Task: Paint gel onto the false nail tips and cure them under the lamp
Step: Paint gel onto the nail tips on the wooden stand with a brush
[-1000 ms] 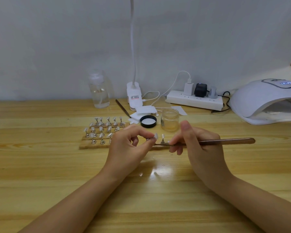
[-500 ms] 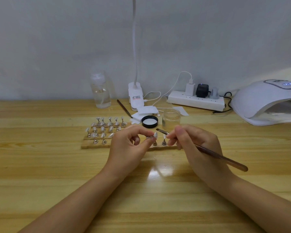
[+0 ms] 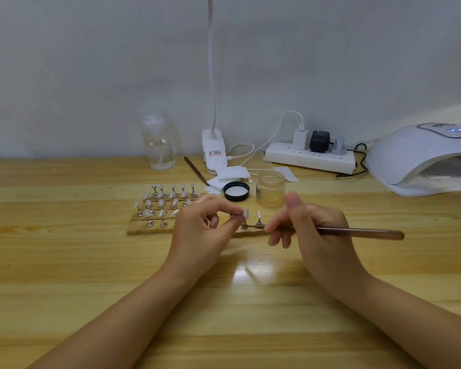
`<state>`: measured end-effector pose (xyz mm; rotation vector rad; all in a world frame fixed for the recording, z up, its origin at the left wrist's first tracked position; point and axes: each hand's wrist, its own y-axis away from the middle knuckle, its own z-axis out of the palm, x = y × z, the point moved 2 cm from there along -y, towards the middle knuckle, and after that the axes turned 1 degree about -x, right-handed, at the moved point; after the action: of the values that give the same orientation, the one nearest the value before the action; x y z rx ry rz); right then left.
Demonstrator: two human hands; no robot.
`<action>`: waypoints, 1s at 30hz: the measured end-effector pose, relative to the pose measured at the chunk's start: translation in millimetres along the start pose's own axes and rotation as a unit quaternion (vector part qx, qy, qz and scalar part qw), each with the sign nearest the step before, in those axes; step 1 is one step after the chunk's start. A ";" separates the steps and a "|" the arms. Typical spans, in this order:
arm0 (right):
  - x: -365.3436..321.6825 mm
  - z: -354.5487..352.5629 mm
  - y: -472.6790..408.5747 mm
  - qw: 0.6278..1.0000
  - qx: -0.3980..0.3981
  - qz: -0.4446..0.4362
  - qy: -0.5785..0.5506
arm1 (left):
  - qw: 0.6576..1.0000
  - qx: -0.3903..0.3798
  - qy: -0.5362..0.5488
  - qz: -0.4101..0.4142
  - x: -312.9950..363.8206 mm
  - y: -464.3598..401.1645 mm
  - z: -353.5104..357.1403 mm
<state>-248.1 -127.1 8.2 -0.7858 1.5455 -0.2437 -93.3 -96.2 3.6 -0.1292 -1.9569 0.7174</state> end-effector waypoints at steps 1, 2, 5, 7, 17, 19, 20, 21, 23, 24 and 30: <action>-0.2 -0.5 0.2 1.000 0.005 -0.001 -0.006 | 1.000 0.000 -0.002 0.002 -0.1 0.0 0.1; -0.8 -0.6 0.0 1.000 0.010 -0.005 -0.004 | 1.000 0.001 -0.004 0.004 -0.2 0.1 -0.2; -0.8 -0.1 -1.0 1.000 0.007 -0.005 0.019 | 1.000 0.005 0.000 0.006 -0.4 0.5 -0.4; -0.8 0.2 -0.5 1.000 0.004 0.019 0.004 | 1.000 0.008 0.004 0.006 -0.3 0.1 0.2; -1.6 0.4 1.6 1.000 0.009 0.003 -0.008 | 1.000 0.018 0.007 0.009 -2.8 0.0 0.2; -2.5 1.1 0.6 1.000 0.006 -0.013 0.016 | 1.000 0.016 0.006 0.011 -2.9 -0.1 0.2; -2.0 1.3 0.0 1.000 0.002 -0.014 0.023 | 1.000 0.014 0.007 0.010 -3.1 -0.1 0.2; -1.5 1.8 -0.2 1.000 -0.001 -0.008 0.019 | 1.000 0.012 0.008 0.008 -3.3 0.0 0.2; -1.8 2.0 0.5 1.000 0.002 0.007 -0.004 | 1.000 0.012 0.008 0.005 -3.7 0.0 0.3; -1.6 1.3 0.7 1.000 0.008 0.009 -0.011 | 1.000 0.013 0.007 0.004 -3.6 -0.1 0.3; -1.1 0.7 -1.0 1.000 0.009 0.020 0.001 | 1.000 0.008 0.003 0.007 -2.4 -0.2 -0.3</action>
<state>-247.2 -126.9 9.5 -0.7390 1.5573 -0.2284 -91.8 -97.2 1.9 -0.1346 -1.9451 0.7415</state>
